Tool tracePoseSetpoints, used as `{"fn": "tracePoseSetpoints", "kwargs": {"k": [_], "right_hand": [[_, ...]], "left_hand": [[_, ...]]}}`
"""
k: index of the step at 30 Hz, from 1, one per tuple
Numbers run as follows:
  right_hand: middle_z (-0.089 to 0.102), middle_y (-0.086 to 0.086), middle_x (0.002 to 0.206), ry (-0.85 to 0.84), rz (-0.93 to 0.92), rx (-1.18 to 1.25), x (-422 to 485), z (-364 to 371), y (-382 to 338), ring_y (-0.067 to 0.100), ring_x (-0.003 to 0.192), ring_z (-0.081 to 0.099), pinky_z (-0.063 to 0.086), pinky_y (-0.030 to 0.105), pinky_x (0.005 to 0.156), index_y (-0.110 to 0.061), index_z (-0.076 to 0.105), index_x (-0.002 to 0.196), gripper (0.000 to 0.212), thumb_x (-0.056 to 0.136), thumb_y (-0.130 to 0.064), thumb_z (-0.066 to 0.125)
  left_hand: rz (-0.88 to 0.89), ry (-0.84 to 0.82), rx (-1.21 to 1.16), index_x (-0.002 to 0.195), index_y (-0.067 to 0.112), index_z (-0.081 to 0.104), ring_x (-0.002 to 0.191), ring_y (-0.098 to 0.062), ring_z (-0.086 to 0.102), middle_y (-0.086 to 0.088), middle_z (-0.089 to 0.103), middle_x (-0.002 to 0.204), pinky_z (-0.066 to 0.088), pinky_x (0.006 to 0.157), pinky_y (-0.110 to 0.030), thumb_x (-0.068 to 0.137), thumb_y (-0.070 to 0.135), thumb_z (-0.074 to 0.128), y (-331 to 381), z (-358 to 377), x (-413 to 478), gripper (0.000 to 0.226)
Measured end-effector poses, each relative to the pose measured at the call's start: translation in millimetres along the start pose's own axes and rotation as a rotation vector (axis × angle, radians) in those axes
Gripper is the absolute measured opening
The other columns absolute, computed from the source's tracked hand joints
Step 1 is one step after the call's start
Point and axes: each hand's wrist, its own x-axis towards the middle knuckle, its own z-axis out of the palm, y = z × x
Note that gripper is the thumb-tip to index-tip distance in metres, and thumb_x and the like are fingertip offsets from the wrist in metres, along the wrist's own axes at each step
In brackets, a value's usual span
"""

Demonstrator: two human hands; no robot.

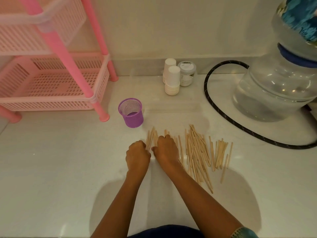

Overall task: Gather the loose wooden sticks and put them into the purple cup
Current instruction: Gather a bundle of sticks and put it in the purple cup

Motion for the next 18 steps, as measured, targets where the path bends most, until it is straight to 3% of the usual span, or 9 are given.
{"fn": "tracePoseSetpoints", "kwargs": {"k": [4, 8, 13, 18], "right_hand": [[0.060, 0.012, 0.112, -0.008, 0.016, -0.011, 3.3, 0.2, 1.2, 0.023, 0.100, 0.058, 0.046, 0.027, 0.078, -0.005, 0.060, 0.110, 0.023, 0.093, -0.020, 0.061], [0.057, 0.013, 0.115, -0.005, 0.040, -0.005, 7.7, -3.3, -1.0, 0.025, 0.104, 0.057, 0.047, 0.028, 0.080, -0.004, 0.057, 0.115, 0.030, 0.092, -0.023, 0.062], [0.052, 0.013, 0.124, -0.027, 0.062, -0.024, 15.0, -5.2, -2.5, 0.026, 0.108, 0.056, 0.048, 0.030, 0.085, -0.005, 0.056, 0.118, 0.035, 0.090, -0.024, 0.064], [0.056, 0.015, 0.123, -0.041, 0.042, -0.063, 16.6, -4.2, -11.0, 0.026, 0.107, 0.057, 0.048, 0.031, 0.085, -0.004, 0.059, 0.114, 0.021, 0.095, -0.009, 0.055]], "left_hand": [[-0.026, -0.025, -0.056, 0.099, 0.010, 0.065, 0.076, -0.015, 0.057, -0.003, 0.066, 0.092, 0.044, 0.071, -0.023, 0.088, 0.028, 0.067, 0.0, -5.9, 9.9, 0.021], [-0.001, -0.015, 0.011, 0.094, 0.013, 0.057, 0.074, -0.015, 0.053, -0.001, 0.061, 0.088, 0.042, 0.066, -0.026, 0.085, 0.042, 0.067, 5.5, -5.9, 16.0, 0.032], [-0.029, -0.035, 0.031, 0.093, 0.010, 0.059, 0.074, -0.017, 0.056, -0.008, 0.067, 0.095, 0.045, 0.068, -0.026, 0.092, 0.032, 0.063, 16.8, -6.5, 23.1, 0.022], [-0.015, -0.062, 0.008, 0.090, 0.005, 0.062, 0.081, -0.025, 0.066, -0.012, 0.067, 0.090, 0.049, 0.067, -0.028, 0.087, 0.011, 0.064, 26.5, -3.9, 23.2, 0.007]]}}
